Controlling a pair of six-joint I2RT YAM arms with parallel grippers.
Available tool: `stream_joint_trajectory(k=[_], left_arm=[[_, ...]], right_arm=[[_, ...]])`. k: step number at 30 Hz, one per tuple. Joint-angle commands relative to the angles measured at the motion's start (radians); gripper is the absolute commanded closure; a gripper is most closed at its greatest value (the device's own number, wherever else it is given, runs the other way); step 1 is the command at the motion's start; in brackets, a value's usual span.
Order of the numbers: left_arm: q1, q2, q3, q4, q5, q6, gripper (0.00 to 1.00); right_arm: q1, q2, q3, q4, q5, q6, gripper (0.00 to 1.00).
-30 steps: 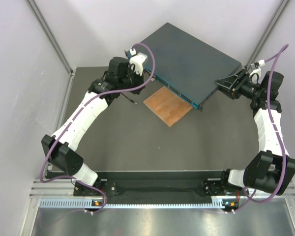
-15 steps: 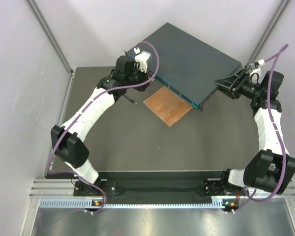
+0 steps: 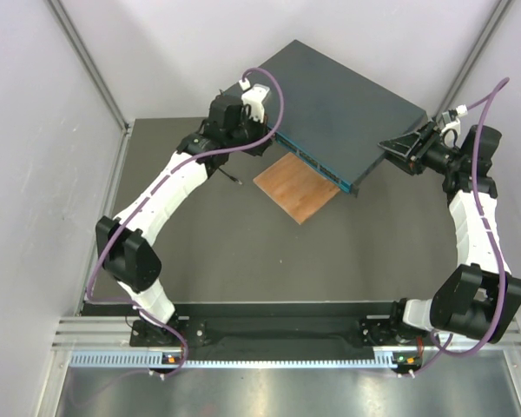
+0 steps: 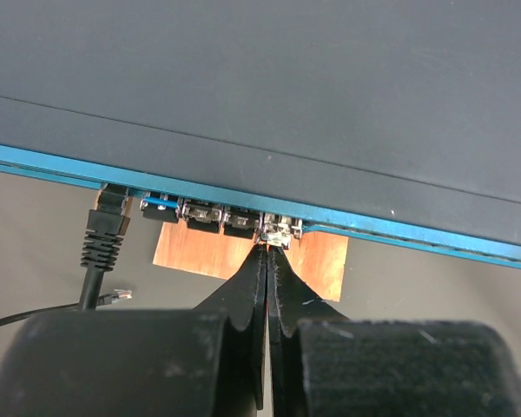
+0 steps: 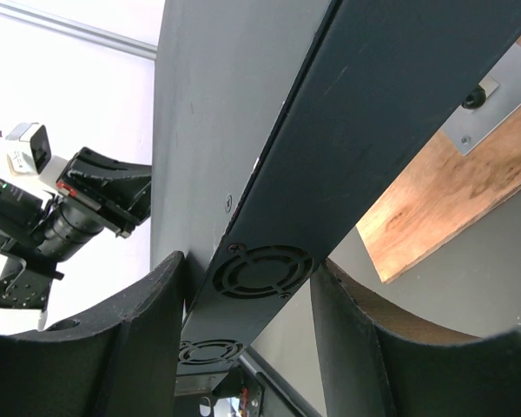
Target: Insert the plug into the switch port
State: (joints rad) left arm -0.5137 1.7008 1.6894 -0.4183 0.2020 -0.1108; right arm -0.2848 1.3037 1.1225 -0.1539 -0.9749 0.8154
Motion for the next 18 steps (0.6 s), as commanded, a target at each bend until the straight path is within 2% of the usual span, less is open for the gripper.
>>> stream_joint_trajectory(k=[1,11,18], left_arm=[[-0.005,0.008,0.033,0.099,-0.001,-0.030,1.00],[-0.006,-0.024,-0.049,0.271,-0.013,-0.082,1.00],[-0.005,-0.029,-0.138,0.489,-0.035,-0.133,1.00]], right_arm=[[0.049,0.022,0.049,0.120,-0.013,-0.085,1.00],[0.049,0.025,0.048,0.117,-0.019,-0.090,1.00],[0.047,0.035,0.051,0.119,-0.018,-0.091,1.00]])
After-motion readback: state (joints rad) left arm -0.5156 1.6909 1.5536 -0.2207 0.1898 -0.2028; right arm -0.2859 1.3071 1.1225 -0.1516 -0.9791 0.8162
